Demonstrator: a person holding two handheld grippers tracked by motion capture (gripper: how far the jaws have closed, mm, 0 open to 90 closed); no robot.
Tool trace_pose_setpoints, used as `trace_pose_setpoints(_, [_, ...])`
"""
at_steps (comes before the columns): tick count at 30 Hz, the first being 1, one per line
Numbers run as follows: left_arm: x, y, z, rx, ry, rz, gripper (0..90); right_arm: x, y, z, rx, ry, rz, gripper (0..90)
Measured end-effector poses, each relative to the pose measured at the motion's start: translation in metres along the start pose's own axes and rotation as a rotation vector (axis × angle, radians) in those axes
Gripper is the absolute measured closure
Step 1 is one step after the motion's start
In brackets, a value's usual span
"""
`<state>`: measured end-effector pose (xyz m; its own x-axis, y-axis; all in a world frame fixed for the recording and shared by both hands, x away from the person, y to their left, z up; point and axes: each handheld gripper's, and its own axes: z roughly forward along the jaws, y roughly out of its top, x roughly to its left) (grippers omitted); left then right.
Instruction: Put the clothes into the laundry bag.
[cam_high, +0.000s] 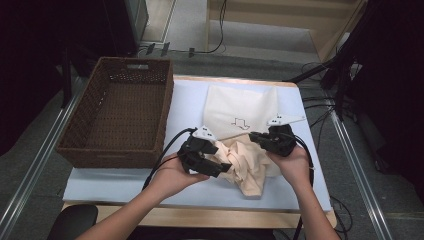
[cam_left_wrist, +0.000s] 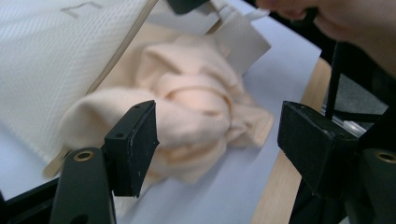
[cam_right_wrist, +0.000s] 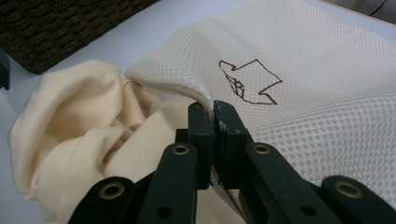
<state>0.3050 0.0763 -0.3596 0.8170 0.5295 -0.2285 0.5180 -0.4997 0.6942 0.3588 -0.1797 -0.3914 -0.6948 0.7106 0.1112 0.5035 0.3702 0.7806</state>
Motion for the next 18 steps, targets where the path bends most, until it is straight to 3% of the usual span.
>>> trace_pose_setpoints(9, [0.001,0.019,0.045,0.040,0.009,0.003,30.7,0.000,0.000,-0.001,-0.004,0.003,0.002,87.7])
trace_pose_setpoints(18, [0.014,0.015,0.087,0.110,0.042,-0.015,29.0,0.000,0.000,-0.002,-0.007,0.003,0.003,87.7])
